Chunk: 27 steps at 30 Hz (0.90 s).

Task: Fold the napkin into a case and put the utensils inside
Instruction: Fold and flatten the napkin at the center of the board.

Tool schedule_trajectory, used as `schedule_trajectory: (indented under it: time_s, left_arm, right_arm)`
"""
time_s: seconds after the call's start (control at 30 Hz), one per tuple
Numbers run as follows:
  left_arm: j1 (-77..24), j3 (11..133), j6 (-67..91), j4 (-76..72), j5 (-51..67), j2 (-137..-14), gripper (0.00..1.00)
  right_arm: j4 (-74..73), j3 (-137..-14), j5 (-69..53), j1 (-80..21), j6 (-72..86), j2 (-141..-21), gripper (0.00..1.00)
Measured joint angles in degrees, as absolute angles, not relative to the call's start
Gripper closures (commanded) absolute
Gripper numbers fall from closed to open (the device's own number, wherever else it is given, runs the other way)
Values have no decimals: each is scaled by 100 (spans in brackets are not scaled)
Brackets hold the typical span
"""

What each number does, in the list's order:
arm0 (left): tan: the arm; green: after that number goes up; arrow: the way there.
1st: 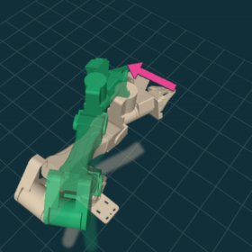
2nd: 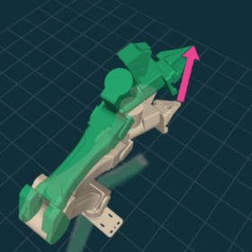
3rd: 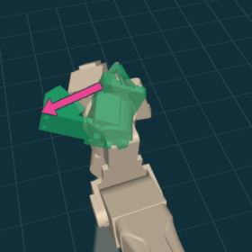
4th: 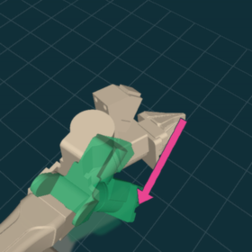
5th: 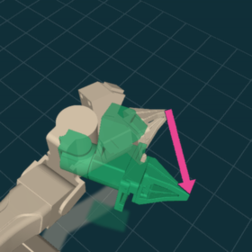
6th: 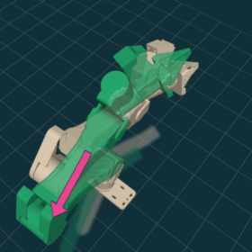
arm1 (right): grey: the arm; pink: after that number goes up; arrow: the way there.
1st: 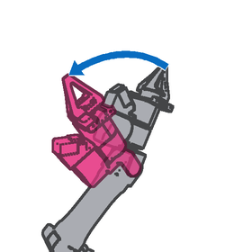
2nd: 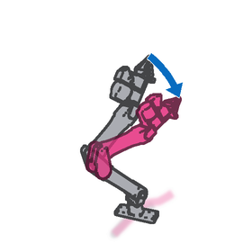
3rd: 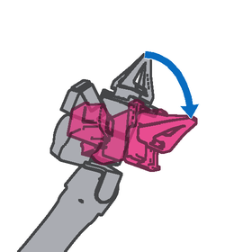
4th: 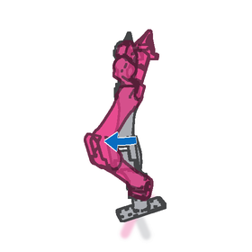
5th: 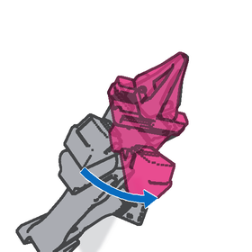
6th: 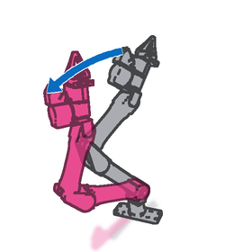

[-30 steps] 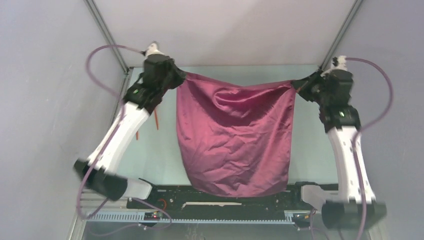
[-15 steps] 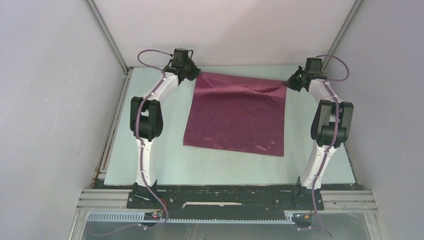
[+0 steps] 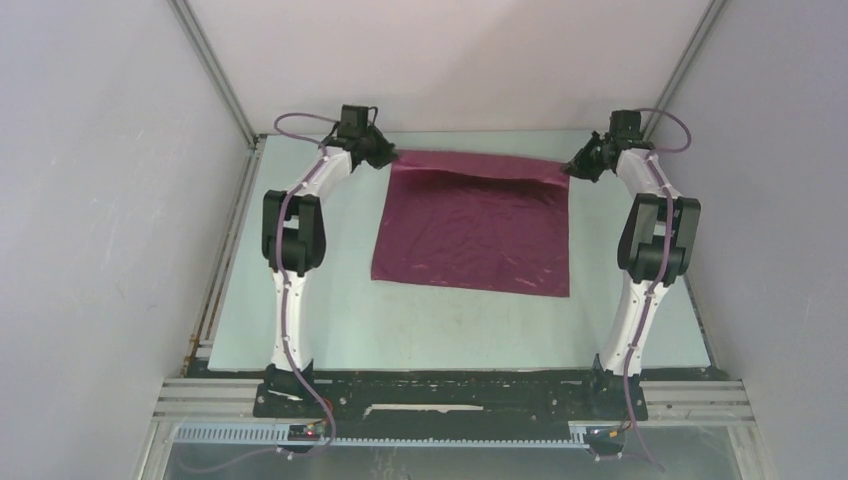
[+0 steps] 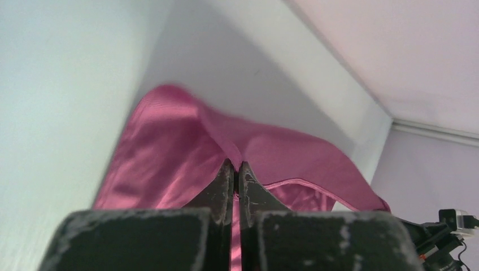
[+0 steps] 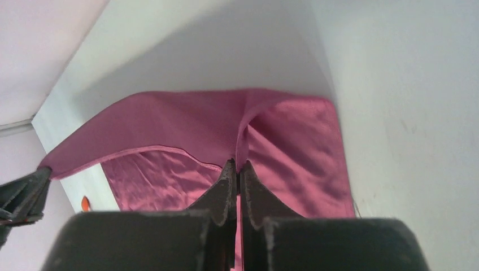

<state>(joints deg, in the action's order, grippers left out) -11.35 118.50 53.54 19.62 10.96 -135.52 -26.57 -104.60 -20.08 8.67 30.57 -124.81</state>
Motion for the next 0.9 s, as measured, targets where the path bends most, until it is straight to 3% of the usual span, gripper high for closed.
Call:
schedule_trajectory:
  time_s: [0.1, 0.33, 0.53, 0.9]
  left_arm:
    - [-1129, 11072, 5402, 2303, 1151, -13139, 100]
    - [-1160, 8517, 5140, 3020, 1127, -11474, 100]
    - [-1216, 7170, 4834, 3024, 1129, -10473, 100]
    - [-1444, 6305, 4595, 2893, 1087, -10401, 100]
  right_arm:
    - [-2978, -9968, -1997, 897, 3131, -12228, 100]
    - [-3575, -7546, -1752, 834, 3155, -10630, 100]
    - [-3562, -5990, -1396, 587, 3140, -9456, 100]
    - [-3339, -5400, -1100, 607, 3022, -9301, 100]
